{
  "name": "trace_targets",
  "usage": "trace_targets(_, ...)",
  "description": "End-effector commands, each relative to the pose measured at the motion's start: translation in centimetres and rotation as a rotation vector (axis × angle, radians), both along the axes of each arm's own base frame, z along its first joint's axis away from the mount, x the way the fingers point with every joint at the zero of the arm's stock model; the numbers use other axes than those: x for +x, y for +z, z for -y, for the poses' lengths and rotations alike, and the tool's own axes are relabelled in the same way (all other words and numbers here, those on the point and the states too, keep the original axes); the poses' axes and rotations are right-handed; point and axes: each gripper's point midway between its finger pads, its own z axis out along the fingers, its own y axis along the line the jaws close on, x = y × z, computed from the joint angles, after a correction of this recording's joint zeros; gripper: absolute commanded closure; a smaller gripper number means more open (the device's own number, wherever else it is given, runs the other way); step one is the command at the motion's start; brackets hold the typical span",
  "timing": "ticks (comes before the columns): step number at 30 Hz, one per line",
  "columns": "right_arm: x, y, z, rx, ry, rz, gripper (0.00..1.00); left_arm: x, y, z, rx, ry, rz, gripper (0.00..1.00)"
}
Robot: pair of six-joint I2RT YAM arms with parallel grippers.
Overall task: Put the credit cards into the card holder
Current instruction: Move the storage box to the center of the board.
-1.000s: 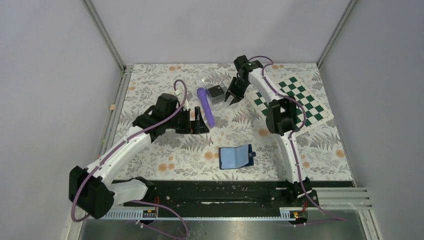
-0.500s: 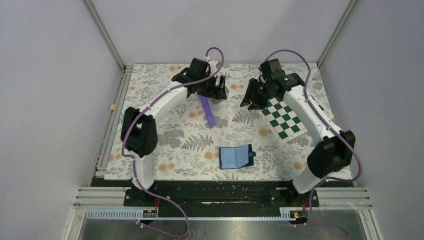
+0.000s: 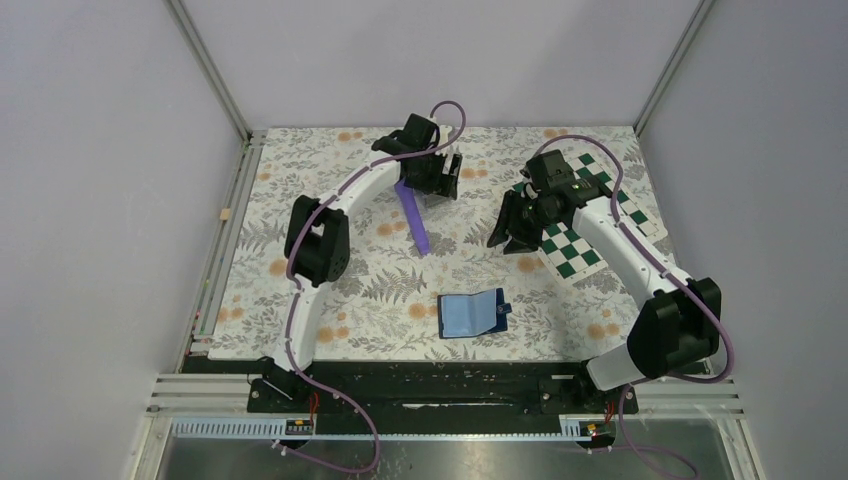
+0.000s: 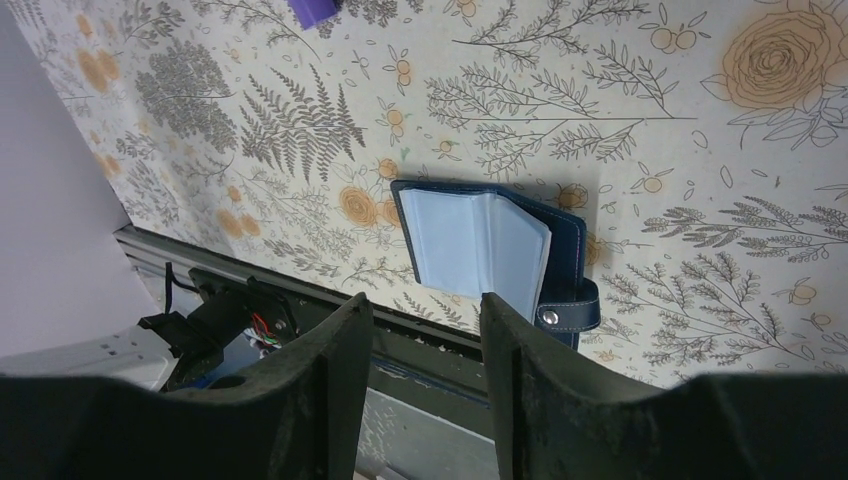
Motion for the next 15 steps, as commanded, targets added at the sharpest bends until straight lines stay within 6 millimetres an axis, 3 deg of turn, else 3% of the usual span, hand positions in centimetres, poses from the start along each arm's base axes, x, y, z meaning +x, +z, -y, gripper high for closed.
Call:
trace_targets(1, 0.1, 1.9, -0.5, 0.056, 0.03, 0.064, 0.49, 0.7, 0.0, -0.6, 0.036, 0.023, 0.006, 0.16)
trace_targets(4, 0.1, 2.0, -0.6, 0.064, 0.032, 0.06, 0.49, 0.4, 0.0, -0.5, 0.036, 0.009, -0.004, 0.2)
trace_targets(12, 0.2, 2.8, -0.5, 0.083, 0.026, 0.068, 0.49, -1.2, -0.6, -0.2, 0.084, -0.025, -0.062, 0.46)
trace_targets(15, 0.2, 3.1, -0.3, 0.087, 0.024, 0.069, 0.49, -2.2, -1.4, -0.5, 0.117, -0.019, -0.114, 0.47)
